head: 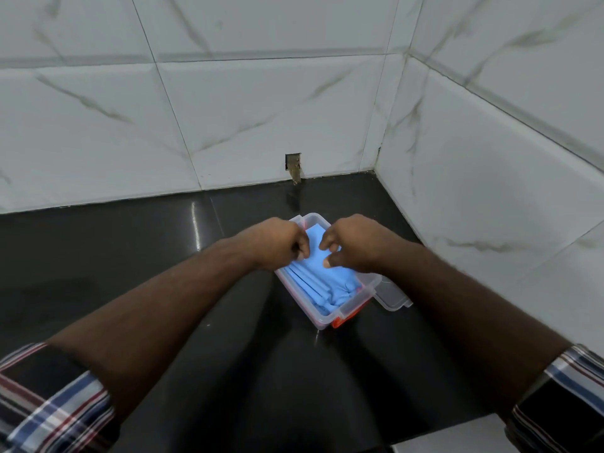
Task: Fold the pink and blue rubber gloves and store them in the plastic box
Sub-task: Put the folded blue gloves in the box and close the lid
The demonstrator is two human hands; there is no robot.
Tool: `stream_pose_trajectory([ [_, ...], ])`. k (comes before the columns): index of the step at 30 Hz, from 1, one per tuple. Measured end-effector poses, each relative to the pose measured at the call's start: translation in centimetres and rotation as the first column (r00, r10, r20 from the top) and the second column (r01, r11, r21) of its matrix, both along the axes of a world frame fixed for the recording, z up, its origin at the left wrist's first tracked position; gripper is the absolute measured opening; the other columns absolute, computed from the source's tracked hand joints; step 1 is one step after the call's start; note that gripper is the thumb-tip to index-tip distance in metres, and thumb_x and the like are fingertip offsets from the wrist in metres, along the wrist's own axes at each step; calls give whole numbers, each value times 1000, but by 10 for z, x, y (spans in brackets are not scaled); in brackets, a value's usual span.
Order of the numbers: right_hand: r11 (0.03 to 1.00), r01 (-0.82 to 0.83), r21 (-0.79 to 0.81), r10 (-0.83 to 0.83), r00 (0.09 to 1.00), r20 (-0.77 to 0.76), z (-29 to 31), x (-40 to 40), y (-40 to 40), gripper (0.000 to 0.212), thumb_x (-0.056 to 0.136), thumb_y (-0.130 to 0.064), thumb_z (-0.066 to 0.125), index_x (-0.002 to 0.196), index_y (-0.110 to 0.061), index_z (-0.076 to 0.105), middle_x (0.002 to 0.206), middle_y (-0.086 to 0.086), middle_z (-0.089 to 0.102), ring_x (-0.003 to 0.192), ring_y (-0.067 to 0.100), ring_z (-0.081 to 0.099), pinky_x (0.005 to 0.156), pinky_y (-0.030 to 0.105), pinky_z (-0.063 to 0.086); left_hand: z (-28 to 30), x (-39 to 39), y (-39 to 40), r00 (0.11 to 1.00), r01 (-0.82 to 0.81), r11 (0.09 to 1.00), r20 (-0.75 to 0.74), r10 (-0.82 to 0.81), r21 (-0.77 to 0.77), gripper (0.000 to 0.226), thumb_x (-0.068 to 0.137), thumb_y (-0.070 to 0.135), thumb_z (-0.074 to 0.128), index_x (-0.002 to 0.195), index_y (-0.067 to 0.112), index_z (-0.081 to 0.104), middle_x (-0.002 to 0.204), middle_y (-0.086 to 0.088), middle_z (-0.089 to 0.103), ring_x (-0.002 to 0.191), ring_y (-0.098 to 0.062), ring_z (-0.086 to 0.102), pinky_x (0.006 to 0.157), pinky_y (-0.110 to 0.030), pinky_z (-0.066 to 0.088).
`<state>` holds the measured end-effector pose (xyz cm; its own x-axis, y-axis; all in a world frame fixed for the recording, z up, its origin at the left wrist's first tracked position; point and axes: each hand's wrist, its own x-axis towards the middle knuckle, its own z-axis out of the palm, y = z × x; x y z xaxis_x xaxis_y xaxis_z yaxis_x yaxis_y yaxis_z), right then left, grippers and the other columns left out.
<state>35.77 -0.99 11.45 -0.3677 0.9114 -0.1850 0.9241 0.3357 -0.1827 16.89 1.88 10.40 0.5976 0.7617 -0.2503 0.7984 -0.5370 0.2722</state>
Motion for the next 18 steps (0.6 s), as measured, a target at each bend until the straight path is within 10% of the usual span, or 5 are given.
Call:
stream_pose_trajectory([
  [8,982,-107,-158,81,983,-163,-27,-40,-12,25,90,-18,66,114,-13,73,116,2,72,104,15,64,83,16,38,-8,-30,8,981,41,995,-193,-22,90,38,93,13,54,112,41,71,114,13,69,109,-17,49,96,-38,48],
  [18,992,-31,-122,29,999,-20,-57,-54,-15,28,93,-22,60,118,-11,67,109,5,70,99,20,63,98,35,50,-8,-25,-7,954,69,989,-298,-27,131,37,95,22,58,124,43,65,127,1,56,125,-19,36,100,-36,38],
])
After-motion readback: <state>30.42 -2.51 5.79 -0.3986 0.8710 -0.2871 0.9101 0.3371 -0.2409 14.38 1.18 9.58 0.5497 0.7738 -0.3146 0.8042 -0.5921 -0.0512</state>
